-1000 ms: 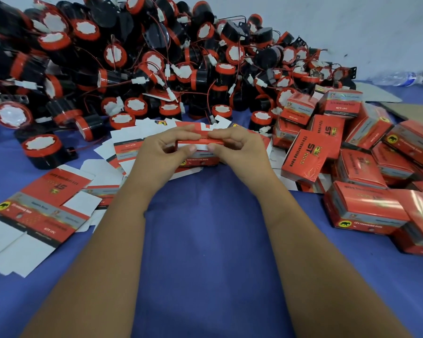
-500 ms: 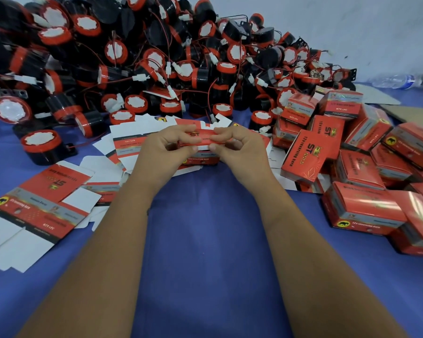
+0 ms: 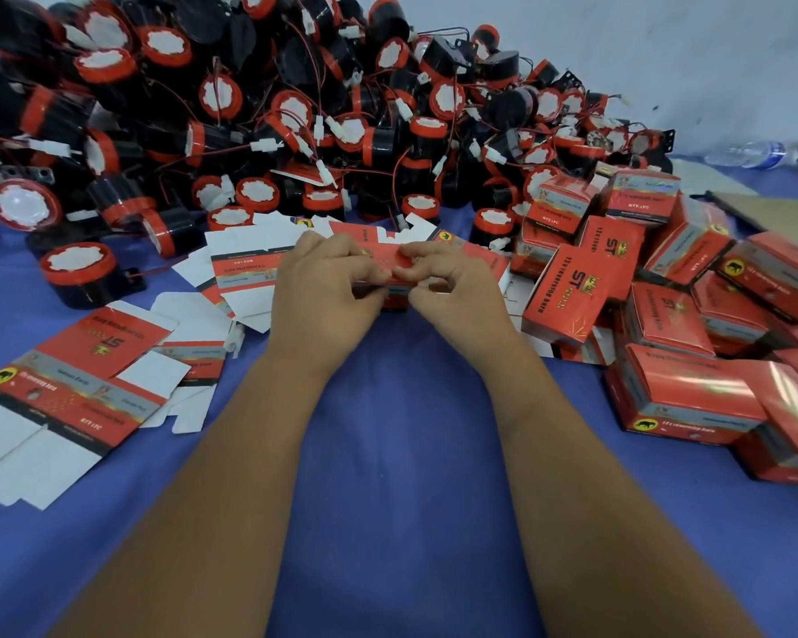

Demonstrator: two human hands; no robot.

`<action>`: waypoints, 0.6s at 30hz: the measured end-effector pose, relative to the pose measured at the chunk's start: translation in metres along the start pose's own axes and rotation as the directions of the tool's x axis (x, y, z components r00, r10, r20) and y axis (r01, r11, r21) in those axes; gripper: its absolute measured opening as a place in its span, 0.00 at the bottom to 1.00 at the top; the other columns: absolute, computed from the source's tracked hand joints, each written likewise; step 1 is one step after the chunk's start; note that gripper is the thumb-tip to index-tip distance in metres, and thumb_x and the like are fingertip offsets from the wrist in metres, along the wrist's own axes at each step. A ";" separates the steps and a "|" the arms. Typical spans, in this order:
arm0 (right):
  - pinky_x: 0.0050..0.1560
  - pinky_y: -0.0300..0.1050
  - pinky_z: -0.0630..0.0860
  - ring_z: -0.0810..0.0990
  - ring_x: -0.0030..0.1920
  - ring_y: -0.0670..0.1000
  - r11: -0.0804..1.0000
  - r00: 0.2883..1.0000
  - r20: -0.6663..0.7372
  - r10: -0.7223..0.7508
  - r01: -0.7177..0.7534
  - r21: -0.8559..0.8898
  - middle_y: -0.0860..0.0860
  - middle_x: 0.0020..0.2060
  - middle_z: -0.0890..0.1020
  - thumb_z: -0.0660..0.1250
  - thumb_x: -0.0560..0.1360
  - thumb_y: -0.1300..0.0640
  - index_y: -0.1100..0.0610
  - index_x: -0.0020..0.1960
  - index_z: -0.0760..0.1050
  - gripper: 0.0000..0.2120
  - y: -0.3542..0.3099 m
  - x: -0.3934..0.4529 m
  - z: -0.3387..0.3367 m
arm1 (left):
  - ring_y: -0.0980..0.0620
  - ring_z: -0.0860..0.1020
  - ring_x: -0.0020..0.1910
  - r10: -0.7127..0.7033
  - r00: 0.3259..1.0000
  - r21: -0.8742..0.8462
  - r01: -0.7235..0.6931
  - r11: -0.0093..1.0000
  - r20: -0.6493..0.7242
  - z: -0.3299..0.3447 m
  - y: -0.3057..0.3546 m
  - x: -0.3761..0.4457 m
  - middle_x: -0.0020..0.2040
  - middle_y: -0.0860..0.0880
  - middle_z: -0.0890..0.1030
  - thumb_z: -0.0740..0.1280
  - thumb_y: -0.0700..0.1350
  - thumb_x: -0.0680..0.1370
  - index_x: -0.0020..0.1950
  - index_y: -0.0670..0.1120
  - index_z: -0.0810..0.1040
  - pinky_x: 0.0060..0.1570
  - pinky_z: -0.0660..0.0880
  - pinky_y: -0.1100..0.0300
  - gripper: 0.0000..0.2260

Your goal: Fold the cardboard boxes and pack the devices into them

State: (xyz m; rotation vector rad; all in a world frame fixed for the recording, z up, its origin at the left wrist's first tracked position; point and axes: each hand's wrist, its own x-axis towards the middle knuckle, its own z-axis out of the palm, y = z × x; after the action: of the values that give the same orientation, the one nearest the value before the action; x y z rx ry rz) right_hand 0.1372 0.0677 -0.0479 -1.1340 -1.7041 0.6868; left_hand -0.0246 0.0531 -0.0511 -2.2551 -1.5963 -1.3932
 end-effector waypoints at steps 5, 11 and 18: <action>0.63 0.42 0.71 0.72 0.66 0.49 0.995 0.999 -0.002 -0.039 0.038 -0.091 0.53 0.66 0.75 0.69 0.70 0.70 0.61 0.41 0.77 0.05 -0.002 -0.001 0.006 | 0.43 0.74 0.45 -0.038 0.999 -0.014 0.038 0.999 -0.005 0.000 0.007 -0.002 0.42 0.45 0.84 0.75 0.36 0.71 0.44 0.41 0.87 0.41 0.69 0.54 0.04; 0.50 0.46 0.74 0.73 0.52 0.53 0.995 0.999 0.012 -0.044 0.044 -0.093 0.54 0.52 0.74 0.74 0.68 0.64 0.54 0.49 0.71 0.16 -0.001 -0.001 0.012 | 0.40 0.79 0.51 0.031 0.999 0.009 -0.031 0.999 -0.016 -0.003 0.008 -0.006 0.49 0.44 0.85 0.74 0.35 0.74 0.49 0.39 0.86 0.49 0.75 0.53 0.05; 0.48 0.46 0.72 0.74 0.49 0.54 0.984 0.878 -0.474 -0.075 -0.011 -0.176 0.50 0.49 0.70 0.79 0.63 0.50 0.53 0.48 0.71 0.22 -0.002 0.005 -0.006 | 0.40 0.77 0.58 0.007 0.999 0.006 -0.007 1.000 -0.039 -0.001 0.007 -0.003 0.56 0.44 0.83 0.68 0.32 0.75 0.55 0.40 0.85 0.58 0.64 0.66 0.11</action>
State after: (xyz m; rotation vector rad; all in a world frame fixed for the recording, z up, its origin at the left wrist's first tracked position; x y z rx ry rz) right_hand 0.1410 0.0707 -0.0421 -1.2693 -1.3660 0.2047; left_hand -0.0197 0.0469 -0.0493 -2.2142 -1.5776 -1.4196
